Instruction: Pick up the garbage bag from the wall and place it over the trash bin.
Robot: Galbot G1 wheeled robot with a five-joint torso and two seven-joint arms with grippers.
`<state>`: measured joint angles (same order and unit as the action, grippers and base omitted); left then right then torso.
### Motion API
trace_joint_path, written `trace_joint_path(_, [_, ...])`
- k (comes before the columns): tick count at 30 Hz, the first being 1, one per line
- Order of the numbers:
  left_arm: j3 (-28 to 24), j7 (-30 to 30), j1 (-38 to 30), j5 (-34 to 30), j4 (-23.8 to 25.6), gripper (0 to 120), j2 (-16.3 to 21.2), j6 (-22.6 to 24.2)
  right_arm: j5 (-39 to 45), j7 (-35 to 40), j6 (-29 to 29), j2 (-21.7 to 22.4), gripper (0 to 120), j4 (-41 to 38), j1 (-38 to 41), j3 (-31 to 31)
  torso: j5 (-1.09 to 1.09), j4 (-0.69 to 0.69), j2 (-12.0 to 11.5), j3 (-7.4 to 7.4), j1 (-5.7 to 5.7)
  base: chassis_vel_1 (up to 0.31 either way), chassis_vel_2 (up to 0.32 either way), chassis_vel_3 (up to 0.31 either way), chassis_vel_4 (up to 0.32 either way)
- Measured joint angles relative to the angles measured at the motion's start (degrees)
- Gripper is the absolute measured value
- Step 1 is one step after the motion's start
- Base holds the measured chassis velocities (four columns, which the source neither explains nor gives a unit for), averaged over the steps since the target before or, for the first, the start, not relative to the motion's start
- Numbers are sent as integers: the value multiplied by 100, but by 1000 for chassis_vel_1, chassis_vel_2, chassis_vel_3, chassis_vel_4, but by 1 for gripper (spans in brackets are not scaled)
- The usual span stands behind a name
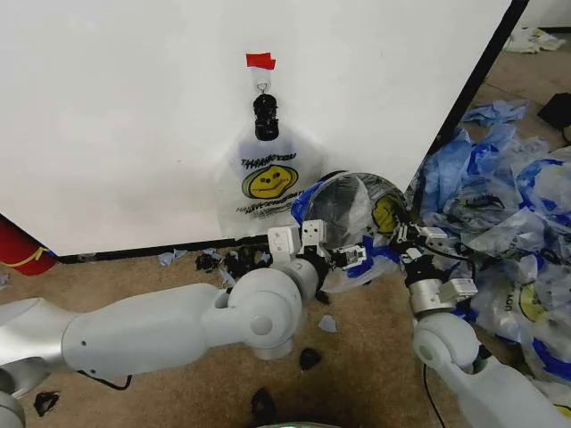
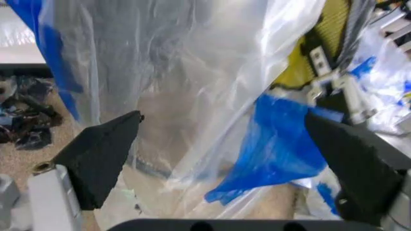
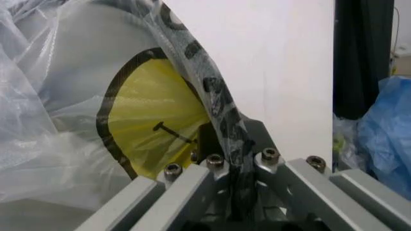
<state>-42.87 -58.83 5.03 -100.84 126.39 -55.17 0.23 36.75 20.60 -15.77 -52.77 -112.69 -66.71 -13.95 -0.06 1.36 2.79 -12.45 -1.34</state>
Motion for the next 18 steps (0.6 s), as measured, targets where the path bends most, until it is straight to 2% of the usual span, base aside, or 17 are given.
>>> trace_joint_path(7, [34,64,-38,-198,117,100,-78,-86,17,-3,0,2,0,70,45,0,0,2,0,0,0,0,0,0,0])
trace_joint_path(13, [-94,80,-87,-203,-94,100,-354,-128,34,-4,2,1,0,82,66,-1,1,1,0,0,0,0,0,0,0])
trace_joint_path(18, [-197,79,-134,-153,-192,100,-403,-119,35,-2,3,6,0,48,33,-28,2,-2,0,0,0,0,0,0,0])
